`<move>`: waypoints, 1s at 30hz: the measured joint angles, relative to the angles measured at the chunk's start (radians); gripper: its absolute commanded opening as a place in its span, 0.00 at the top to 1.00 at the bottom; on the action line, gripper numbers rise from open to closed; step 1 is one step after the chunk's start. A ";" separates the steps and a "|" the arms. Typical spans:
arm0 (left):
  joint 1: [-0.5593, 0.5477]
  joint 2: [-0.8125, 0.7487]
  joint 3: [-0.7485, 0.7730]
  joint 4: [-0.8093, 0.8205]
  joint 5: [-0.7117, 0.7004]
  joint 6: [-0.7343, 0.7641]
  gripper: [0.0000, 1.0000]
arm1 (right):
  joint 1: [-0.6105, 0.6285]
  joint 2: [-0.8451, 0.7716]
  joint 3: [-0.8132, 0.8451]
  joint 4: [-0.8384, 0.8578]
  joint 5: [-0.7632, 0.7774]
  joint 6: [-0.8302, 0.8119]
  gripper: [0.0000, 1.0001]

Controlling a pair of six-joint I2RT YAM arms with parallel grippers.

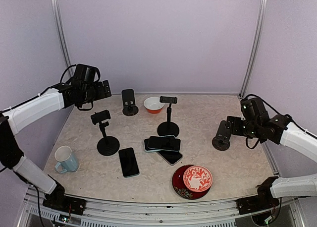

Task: Place the phone on the phone stand
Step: Pick up the phone stand at the corner of the board.

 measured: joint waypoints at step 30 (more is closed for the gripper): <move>-0.153 -0.606 -0.681 0.170 0.042 -0.128 0.01 | 0.229 0.486 0.086 0.266 0.198 0.113 0.00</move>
